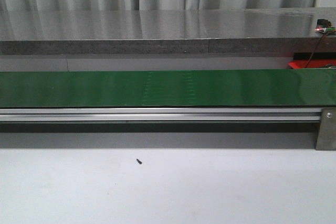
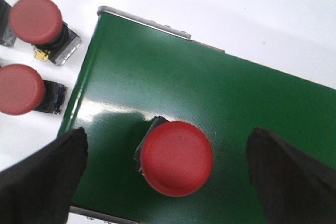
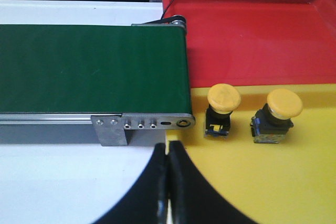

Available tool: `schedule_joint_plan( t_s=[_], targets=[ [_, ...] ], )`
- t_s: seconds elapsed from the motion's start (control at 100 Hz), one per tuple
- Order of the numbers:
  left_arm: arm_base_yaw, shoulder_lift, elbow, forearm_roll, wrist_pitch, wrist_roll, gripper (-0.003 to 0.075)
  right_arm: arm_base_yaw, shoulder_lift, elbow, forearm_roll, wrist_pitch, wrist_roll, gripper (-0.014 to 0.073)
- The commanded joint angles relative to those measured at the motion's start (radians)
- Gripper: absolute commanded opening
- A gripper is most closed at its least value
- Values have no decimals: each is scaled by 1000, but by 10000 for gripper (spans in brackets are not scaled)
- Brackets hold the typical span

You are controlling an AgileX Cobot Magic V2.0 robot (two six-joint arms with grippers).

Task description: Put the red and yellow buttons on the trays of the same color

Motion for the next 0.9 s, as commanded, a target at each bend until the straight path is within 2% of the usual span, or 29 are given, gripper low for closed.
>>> schedule_joint_plan(
  t_s=[0.0, 0.29, 0.63, 0.79, 0.89],
  targets=[
    [2, -77, -30, -8, -39, 8, 608, -5, 2, -25, -8, -71, 0, -67],
    [123, -106, -30, 95, -20, 8, 608, -5, 2, -25, -8, -71, 0, -67],
    [306, -51, -30, 99, 1, 8, 608, -5, 2, -25, -8, -71, 0, -67],
    [345, 30, -30, 112, 24, 17, 608, -5, 2, -25, -8, -71, 0, -67],
    [345, 73, -30, 138, -14, 17, 608, -5, 2, -25, -8, -71, 0, -67]
  ],
)
